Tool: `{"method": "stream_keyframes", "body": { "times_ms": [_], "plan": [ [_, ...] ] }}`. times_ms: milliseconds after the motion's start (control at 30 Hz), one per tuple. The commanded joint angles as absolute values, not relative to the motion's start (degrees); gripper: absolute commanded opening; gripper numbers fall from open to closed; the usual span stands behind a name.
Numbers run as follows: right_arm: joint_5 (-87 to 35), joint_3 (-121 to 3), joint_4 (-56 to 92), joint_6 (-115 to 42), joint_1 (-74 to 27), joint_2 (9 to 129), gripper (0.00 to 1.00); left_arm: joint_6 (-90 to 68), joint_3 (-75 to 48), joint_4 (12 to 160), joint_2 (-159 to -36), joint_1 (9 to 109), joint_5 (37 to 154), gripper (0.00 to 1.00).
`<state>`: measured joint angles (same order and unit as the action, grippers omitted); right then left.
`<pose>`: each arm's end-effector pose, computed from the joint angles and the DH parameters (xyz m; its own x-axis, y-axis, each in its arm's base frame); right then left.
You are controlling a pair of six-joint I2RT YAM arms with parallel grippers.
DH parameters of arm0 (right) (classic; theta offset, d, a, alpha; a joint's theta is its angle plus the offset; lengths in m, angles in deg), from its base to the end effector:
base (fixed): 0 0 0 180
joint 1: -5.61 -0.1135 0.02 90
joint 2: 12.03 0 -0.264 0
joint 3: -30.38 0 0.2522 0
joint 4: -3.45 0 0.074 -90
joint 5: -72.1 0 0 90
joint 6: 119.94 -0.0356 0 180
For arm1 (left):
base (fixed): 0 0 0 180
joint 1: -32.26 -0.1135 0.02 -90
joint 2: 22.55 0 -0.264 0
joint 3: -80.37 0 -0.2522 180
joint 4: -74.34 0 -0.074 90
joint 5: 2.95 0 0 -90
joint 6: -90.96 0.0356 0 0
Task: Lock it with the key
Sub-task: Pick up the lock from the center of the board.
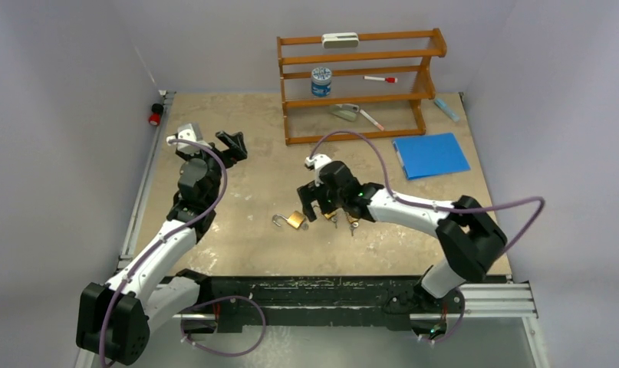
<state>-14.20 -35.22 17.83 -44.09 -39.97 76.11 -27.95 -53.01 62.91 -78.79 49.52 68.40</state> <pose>0.2340 0.2355 0.2149 -0.5731 -0.2363 -0.7847 -0.5533 0.8179 0.1579 0.2227 -0.0573 0.2942 0.0381 -0.4915 -0.8701 -0.0065 0.8706 -0.4920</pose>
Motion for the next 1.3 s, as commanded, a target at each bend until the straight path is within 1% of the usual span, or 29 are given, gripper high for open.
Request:
{"method": "stream_keyframes", "body": {
  "times_ms": [0,167,300,533,733,967,1133,1167,1233,1267],
  "plan": [
    [-22.85,-41.74,12.92,-38.99,-41.24,80.38,0.99,-26.33,-51.67,64.10,-78.77,49.23,65.26,0.97],
    [-23.05,-48.25,18.15,-33.06,-45.54,87.07,0.97,-25.50,-51.48,65.60,-79.55,49.23,63.70,0.97],
    [-21.91,-51.30,21.43,-30.68,-47.58,91.56,0.91,-25.17,-51.54,65.85,-80.43,49.23,63.48,0.97],
    [-22.57,-51.97,23.22,-30.20,-48.22,93.36,0.84,-24.79,-51.33,66.14,-81.20,49.15,63.32,0.98],
    [-21.57,-52.10,24.46,-30.18,-49.09,94.62,0.81,-24.79,-51.21,66.26,-81.76,49.14,63.67,0.98],
    [-20.11,-52.03,25.11,-30.15,-50.48,96.71,0.73,-24.71,-51.11,66.57,-81.65,49.05,63.76,0.98],
    [-16.74,-52.95,27.15,-30.63,-51.21,98.75,0.55,-24.71,-50.99,66.65,-81.95,49.05,63.76,0.98],
    [-16.27,-53.01,27.52,-30.75,-51.21,99.13,0.49,-24.71,-50.95,66.74,-81.91,49.05,63.76,0.98],
    [-15.65,-52.70,28.06,-31.34,-51.26,99.53,0.34,-24.63,-50.98,66.90,-81.71,49.05,63.72,0.98],
    [-15.36,-52.35,28.14,-31.73,-51.24,99.54,0.23,-24.54,-51.04,66.92,-81.55,49.05,63.62,0.98]
  ]
}}
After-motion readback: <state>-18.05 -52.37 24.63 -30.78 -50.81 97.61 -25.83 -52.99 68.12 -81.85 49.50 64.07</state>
